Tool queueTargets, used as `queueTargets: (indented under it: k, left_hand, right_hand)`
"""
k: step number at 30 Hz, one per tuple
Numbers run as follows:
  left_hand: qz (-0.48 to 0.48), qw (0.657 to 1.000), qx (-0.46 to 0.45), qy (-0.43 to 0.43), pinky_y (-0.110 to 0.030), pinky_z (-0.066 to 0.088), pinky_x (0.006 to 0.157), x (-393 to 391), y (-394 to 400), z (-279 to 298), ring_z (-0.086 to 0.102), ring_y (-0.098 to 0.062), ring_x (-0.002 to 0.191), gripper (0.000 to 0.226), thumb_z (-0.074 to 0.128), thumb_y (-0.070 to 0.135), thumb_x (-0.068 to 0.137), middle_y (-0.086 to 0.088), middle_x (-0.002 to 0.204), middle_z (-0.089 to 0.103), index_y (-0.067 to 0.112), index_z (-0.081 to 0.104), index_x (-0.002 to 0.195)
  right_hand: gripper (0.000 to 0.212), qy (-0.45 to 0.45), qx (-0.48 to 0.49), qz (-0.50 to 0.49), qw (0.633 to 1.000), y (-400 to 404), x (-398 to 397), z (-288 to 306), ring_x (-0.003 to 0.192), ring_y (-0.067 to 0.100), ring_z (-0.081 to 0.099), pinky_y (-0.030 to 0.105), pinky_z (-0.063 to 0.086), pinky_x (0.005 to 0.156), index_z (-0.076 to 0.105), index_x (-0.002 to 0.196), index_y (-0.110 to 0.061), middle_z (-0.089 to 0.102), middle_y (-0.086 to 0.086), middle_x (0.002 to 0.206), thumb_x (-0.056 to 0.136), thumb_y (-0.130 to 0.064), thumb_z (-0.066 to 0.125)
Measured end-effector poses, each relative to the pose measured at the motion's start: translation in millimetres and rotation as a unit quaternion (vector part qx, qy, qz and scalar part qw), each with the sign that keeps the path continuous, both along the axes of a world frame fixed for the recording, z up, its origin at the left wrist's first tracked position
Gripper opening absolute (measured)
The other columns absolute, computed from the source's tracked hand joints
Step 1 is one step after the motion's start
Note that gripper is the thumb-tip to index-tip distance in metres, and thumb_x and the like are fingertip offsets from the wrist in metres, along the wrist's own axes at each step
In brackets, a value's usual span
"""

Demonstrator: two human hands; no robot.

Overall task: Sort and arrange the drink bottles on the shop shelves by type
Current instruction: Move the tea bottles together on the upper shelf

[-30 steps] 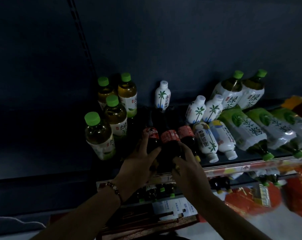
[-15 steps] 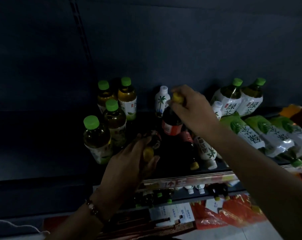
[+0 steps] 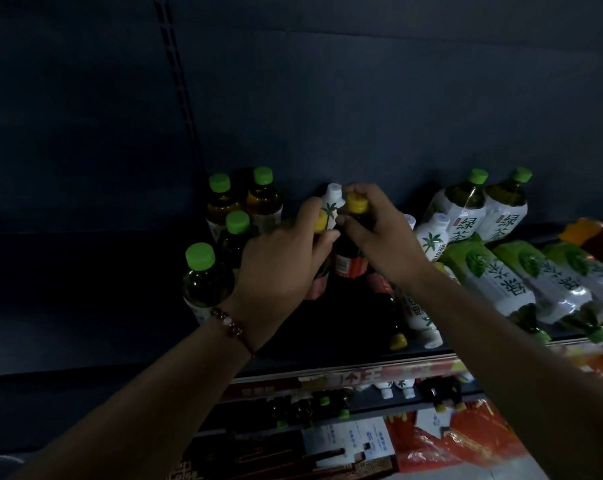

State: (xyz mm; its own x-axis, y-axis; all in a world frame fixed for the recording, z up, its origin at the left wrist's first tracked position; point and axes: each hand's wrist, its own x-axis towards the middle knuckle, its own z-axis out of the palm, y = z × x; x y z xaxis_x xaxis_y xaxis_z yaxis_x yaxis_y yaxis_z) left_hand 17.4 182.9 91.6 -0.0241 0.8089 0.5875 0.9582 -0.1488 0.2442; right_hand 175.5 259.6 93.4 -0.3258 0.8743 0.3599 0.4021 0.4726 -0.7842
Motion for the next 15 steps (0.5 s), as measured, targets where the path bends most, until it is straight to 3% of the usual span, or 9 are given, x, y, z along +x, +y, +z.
queueTargets:
  k: [5, 9, 12, 15]
  left_hand:
    - [-0.031, 0.999, -0.019, -0.013, -0.034, 0.049, 0.057, 0, 2, -4, 0.069, -0.028, 0.082, 0.058, 0.043, 0.063, 0.093, -0.005, 0.101, 0.071, 0.024, 0.041, 0.136]
    - [-0.056, 0.994, -0.057, -0.075, -0.031, 0.049, 0.076, -9, -7, -7, 0.063, -0.023, 0.107, 0.066, 0.056, 0.066, 0.086, 0.001, 0.122, 0.064, 0.03, 0.036, 0.137]
    - [-0.076, 0.992, -0.03, -0.1, -0.026, 0.042, 0.076, -13, -14, -11, 0.063, -0.02, 0.108, 0.064, 0.063, 0.059, 0.085, 0.001, 0.123, 0.065, 0.027, 0.042, 0.136]
    - [-0.078, 0.99, -0.029, -0.114, -0.029, 0.046, 0.079, -13, -12, -14, 0.061, -0.021, 0.111, 0.068, 0.066, 0.056, 0.085, -0.002, 0.126, 0.064, 0.024, 0.043, 0.14]
  right_hand:
    - [0.036, 0.015, 0.002, -0.021, 1.0, -12, 9, -4, 0.085, -0.002, 0.063, 0.02, 0.051, 0.078, 0.05, 0.122, -0.035, 0.066, -0.019, 0.093, 0.092, -0.02, 0.065]
    - [0.037, 0.013, -0.003, -0.031, 0.999, -17, 8, -5, 0.086, -0.01, 0.06, 0.007, 0.043, 0.076, 0.047, 0.119, -0.04, 0.061, -0.035, 0.089, 0.093, -0.02, 0.064]
    - [0.037, 0.022, -0.011, -0.044, 0.999, -20, 7, -3, 0.086, -0.007, 0.061, 0.011, 0.046, 0.079, 0.048, 0.12, -0.041, 0.062, -0.03, 0.089, 0.093, -0.023, 0.065]
    - [0.035, 0.025, -0.023, -0.043, 0.999, -20, 6, -1, 0.084, -0.005, 0.061, 0.018, 0.048, 0.079, 0.05, 0.123, -0.036, 0.063, -0.022, 0.089, 0.093, -0.025, 0.064]
